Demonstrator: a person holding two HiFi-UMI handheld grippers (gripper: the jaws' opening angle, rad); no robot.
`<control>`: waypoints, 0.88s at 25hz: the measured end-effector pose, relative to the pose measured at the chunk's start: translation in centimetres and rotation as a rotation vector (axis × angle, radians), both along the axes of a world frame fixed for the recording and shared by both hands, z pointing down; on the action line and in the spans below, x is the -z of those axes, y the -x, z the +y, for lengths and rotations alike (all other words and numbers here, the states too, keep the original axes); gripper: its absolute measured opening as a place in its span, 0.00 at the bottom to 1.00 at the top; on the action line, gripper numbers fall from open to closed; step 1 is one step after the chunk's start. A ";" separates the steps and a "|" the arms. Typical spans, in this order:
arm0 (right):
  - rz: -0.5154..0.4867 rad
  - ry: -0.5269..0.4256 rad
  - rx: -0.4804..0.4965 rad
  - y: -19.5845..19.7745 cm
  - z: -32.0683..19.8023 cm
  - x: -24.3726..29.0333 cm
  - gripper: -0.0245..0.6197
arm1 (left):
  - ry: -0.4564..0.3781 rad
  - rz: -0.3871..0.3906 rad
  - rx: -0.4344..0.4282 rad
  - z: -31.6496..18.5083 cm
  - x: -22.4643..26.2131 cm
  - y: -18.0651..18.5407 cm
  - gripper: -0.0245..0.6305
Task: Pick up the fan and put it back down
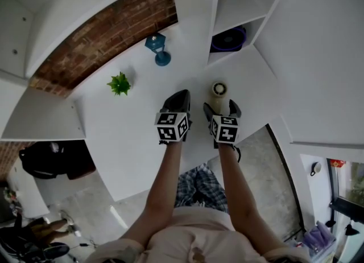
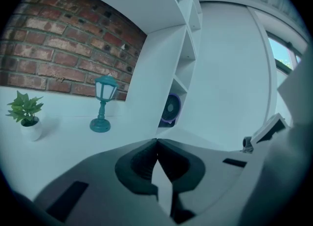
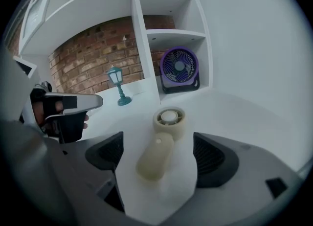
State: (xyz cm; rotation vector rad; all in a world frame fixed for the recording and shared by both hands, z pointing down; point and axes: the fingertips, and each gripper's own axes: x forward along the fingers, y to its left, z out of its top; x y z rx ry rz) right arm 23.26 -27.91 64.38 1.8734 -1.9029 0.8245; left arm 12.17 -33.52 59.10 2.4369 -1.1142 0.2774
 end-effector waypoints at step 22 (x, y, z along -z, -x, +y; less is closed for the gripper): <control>0.078 0.229 -0.091 0.1 0.3 -3.4 0.38 | 0.072 -0.027 0.011 1.9 -2.7 1.2 0.08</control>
